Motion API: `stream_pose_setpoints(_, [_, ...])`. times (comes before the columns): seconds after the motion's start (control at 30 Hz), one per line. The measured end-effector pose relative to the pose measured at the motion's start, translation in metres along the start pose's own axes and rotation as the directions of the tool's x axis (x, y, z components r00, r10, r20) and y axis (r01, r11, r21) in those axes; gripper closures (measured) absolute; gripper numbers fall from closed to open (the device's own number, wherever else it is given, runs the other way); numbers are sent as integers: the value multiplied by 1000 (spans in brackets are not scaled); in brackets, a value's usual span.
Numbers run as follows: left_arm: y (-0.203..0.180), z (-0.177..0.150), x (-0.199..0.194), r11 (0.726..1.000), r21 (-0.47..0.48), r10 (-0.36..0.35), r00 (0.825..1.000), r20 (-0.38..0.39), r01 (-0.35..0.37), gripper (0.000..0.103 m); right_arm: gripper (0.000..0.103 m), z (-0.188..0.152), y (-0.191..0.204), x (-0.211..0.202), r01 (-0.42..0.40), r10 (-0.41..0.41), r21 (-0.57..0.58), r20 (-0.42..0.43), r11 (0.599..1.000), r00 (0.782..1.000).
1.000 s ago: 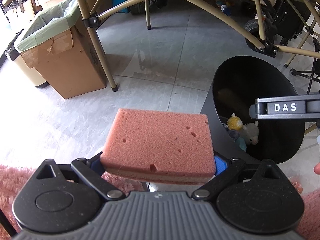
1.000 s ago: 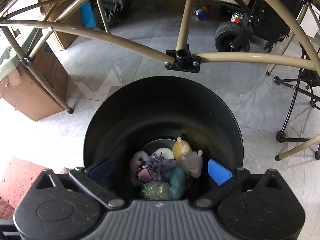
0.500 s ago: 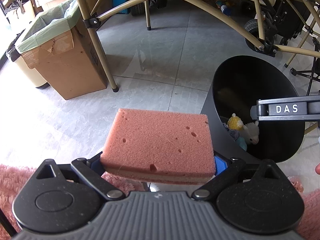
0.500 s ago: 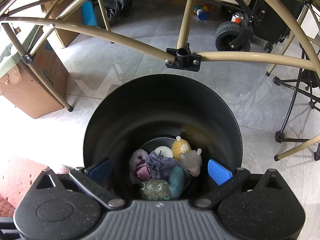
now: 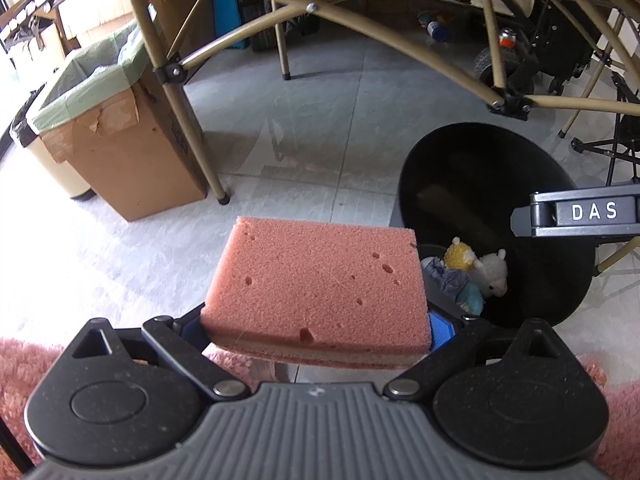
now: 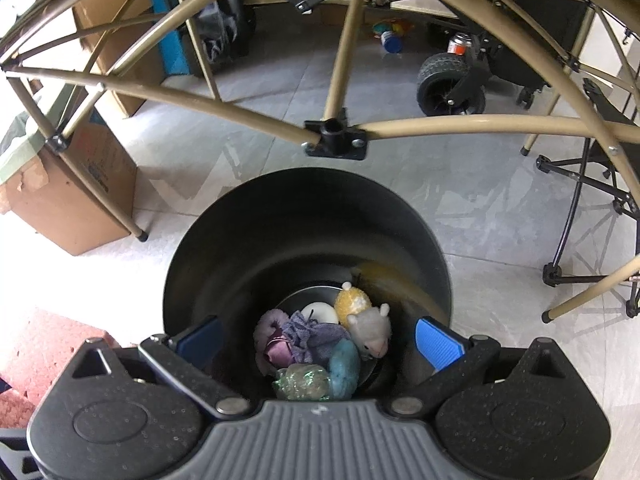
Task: Collect trash
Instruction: 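Move the left tool over the bin and open it to drop the sponge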
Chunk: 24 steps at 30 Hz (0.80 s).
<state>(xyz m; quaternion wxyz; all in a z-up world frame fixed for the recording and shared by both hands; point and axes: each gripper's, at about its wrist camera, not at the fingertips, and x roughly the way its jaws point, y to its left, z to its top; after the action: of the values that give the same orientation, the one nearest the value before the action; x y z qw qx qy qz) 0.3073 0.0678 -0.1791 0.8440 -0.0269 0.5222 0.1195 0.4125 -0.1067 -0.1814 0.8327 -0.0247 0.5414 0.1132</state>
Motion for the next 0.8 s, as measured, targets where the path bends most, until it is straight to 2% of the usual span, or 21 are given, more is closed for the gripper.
stream_pose_setpoints(0.5, [-47, 8, -15, 994, 109, -12, 998, 65, 4, 4, 0, -14, -62, -30, 13, -22, 122, 76, 992, 997])
stream_pose_setpoints(0.8, [-76, 17, -16, 986, 158, -63, 997, 44, 56, 4, 0, -22, -100, -47, 15, -44, 214, 130, 977, 990])
